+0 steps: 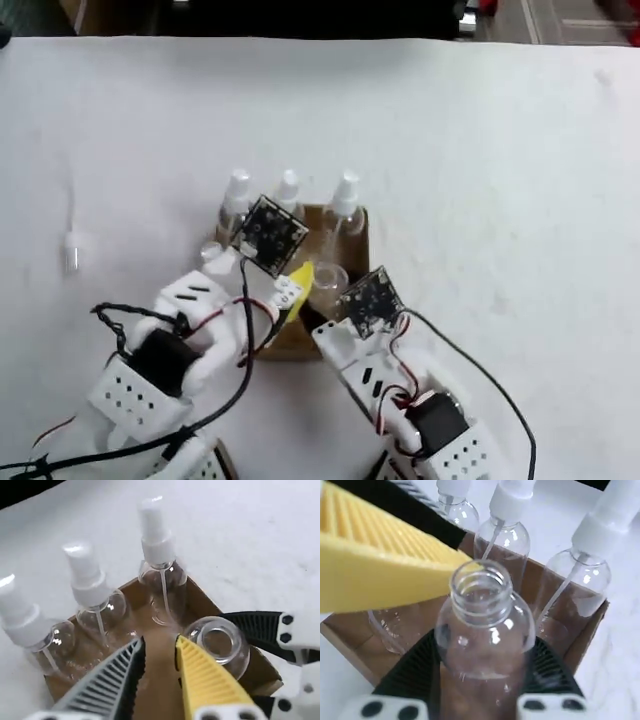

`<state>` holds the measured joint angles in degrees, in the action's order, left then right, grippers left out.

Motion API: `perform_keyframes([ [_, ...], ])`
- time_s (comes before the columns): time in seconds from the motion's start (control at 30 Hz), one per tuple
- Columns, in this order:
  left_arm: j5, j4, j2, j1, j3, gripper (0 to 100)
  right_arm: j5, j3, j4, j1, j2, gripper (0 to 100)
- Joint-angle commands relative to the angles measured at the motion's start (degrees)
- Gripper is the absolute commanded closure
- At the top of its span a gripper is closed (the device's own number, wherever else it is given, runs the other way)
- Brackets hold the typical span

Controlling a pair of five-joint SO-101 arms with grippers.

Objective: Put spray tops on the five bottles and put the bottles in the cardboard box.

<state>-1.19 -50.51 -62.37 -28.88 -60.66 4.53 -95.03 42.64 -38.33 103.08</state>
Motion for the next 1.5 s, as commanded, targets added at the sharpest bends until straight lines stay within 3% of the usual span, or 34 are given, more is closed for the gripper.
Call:
perform_keyframes([
  [0.0,-0.2,1.8,-0.5,-2.1,0.4,88,1.2,-0.7,-2.4,-3.8,0.5,88.4],
  [0.23,1.7,7.6,-0.7,-1.6,-6.4,88,1.1,-0.6,-1.9,-2.2,0.5,88.6],
  [0.67,2.9,8.3,-0.7,0.7,-6.9,88,0.7,-0.6,-1.8,-1.7,0.5,88.3],
  [0.8,3.1,9.6,-0.5,3.4,-6.9,88,1.1,-0.7,-1.8,-2.9,0.1,82.5],
  [1.47,3.2,14.9,-0.7,3.7,-9.9,88,0.6,-0.9,-2.5,-1.8,0.0,82.2],
])
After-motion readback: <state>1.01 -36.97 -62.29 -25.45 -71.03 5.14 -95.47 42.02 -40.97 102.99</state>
